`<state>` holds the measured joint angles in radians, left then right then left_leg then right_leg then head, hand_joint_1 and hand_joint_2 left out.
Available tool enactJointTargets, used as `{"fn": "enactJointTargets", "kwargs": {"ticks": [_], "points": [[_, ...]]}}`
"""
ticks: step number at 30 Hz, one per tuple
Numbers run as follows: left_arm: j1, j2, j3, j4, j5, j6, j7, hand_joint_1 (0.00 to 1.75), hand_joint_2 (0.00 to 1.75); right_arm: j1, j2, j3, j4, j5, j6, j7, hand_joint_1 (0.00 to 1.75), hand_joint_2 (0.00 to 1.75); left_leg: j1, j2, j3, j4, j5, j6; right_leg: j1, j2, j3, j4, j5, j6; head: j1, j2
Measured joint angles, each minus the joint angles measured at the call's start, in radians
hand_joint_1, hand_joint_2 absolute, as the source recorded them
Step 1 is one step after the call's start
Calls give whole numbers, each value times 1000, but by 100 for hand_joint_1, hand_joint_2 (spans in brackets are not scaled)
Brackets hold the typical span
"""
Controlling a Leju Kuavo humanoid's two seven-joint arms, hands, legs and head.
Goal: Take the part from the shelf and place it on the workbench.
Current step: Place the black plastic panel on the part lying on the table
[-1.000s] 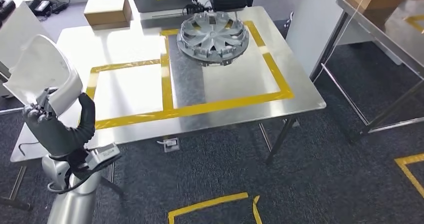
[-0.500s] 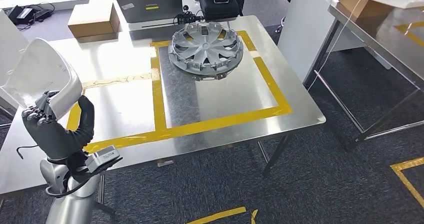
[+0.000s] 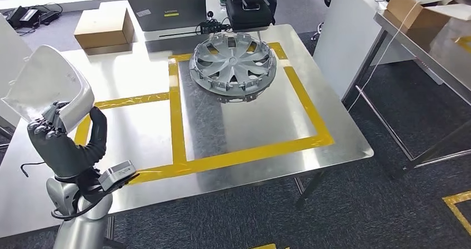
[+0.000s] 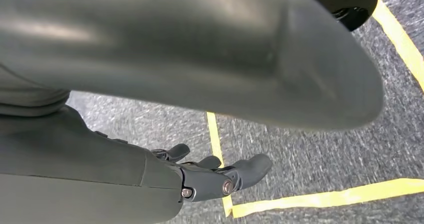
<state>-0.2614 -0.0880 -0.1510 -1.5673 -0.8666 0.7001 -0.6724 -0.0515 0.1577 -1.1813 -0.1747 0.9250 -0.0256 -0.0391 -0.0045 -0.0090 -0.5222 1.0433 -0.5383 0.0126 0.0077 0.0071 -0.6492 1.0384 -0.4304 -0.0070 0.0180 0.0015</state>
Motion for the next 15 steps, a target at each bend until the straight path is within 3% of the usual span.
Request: {"fn": "enactJointTargets", "kwargs": {"ticks": [3, 5, 9, 15], "points": [[-9, 9, 0, 33, -27, 0, 43, 175, 175, -4, 1, 0, 0, 5, 0, 0, 0, 0, -1, 4, 20, -22, -8, 6, 1, 3, 15, -3, -2, -4, -4, 0], [-22, 17, 0, 64, -44, 0, 72, 175, 175, -6, 1, 0, 0, 8, 2, 0, 0, 0, -1, 4, 27, -30, -10, -3, 0, 3, 17, -3, -7, -9, -5, 0], [-67, 48, 14, 154, -56, 0, 111, 175, 175, -5, 1, 1, 0, 27, 16, 0, 0, 0, -1, 4, 32, -38, -10, -8, 0, 4, 19, -3, -11, -13, -4, 0], [-166, 130, 88, 342, -55, 0, 117, 175, 175, -3, -1, 4, 0, 50, 33, 1, 0, 0, -1, 5, 34, -42, -8, -18, 0, 4, 20, -3, -11, -15, -4, 0]]}}
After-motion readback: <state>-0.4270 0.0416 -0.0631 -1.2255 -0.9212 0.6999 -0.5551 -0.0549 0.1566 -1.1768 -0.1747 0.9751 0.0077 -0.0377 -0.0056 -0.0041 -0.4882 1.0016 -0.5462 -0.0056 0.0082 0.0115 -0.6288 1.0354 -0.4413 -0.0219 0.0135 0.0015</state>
